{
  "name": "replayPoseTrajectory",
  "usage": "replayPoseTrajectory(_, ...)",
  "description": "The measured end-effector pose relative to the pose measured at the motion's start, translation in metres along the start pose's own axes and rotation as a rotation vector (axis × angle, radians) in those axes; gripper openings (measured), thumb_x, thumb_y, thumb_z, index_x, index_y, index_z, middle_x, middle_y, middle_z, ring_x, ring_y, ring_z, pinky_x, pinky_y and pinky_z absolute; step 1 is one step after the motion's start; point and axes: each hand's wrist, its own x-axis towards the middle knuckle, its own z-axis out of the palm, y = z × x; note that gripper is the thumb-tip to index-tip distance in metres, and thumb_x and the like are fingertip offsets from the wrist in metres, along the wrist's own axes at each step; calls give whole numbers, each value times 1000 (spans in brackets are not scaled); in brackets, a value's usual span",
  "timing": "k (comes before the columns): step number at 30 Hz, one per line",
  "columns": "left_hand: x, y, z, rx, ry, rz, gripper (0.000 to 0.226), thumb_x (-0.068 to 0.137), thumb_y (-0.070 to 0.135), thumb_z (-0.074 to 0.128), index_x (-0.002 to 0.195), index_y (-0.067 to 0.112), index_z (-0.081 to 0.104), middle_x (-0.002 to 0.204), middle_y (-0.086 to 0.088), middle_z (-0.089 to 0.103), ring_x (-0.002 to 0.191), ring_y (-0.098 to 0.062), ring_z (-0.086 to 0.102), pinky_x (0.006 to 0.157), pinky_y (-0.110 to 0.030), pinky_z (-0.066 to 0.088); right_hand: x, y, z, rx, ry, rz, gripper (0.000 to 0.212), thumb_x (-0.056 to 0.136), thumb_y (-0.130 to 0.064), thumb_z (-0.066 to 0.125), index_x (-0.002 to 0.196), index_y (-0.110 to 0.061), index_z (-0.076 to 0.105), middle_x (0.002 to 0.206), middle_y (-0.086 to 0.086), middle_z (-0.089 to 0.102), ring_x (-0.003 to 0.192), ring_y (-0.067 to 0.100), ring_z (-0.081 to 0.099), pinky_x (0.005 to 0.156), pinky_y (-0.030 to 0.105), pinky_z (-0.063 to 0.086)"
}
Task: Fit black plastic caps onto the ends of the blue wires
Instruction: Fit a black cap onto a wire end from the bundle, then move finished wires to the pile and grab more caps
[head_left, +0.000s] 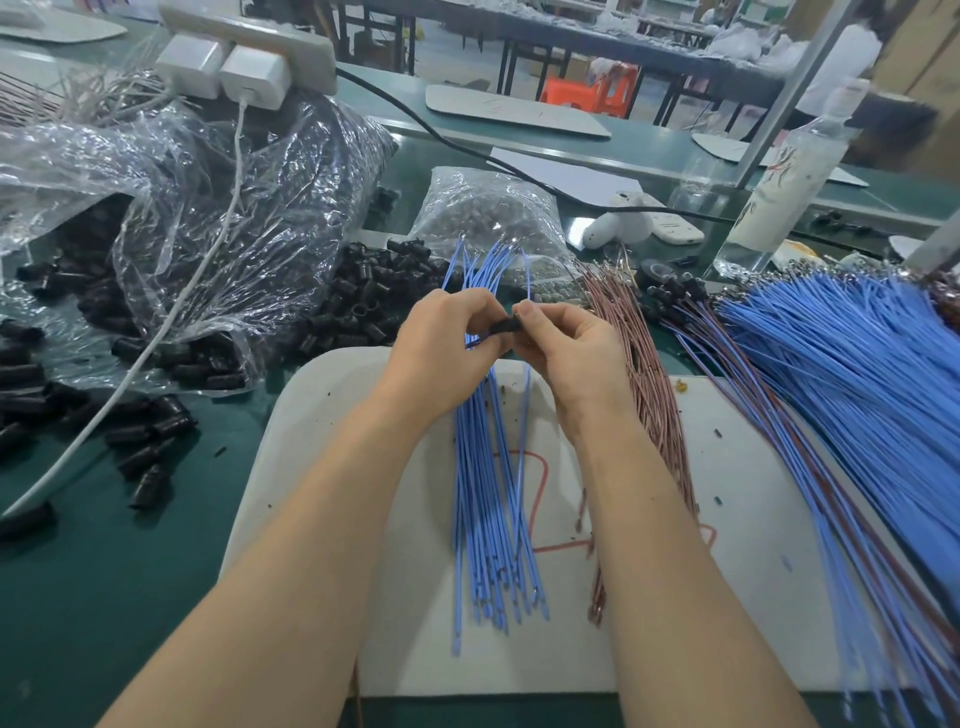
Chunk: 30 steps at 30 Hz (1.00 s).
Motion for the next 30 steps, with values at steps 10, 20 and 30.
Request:
replayPoseTrajectory(10,17,51,-24,-154,271,88,11,89,22,63,97,15,67,82,16,64,79,2,60,75,-9,44,-17,-29,9,339,-497,239,64,97,-51,27,115,3,55,91,14,66,85,22,65,85,34,53)
replayPoseTrajectory(20,76,150,-23,-1003,563,-104,11,92,23,60,85,22,53,70,4,57,62,-9,48,61,-20,43,-68,-109,-106,-95,-168,-30,17,100,-15,43,93,-11,57,47,-7,42,35,4,32,34,13,25)
replayPoseTrajectory(30,44,137,165,-731,-373,-515,12,89,5,57,77,5,57,76,-15,53,69,-23,50,69,-35,45,-33,-25,-184,-1113,490,188,22,93,-22,57,106,-7,66,111,18,66,108,34,58,83,36,43)
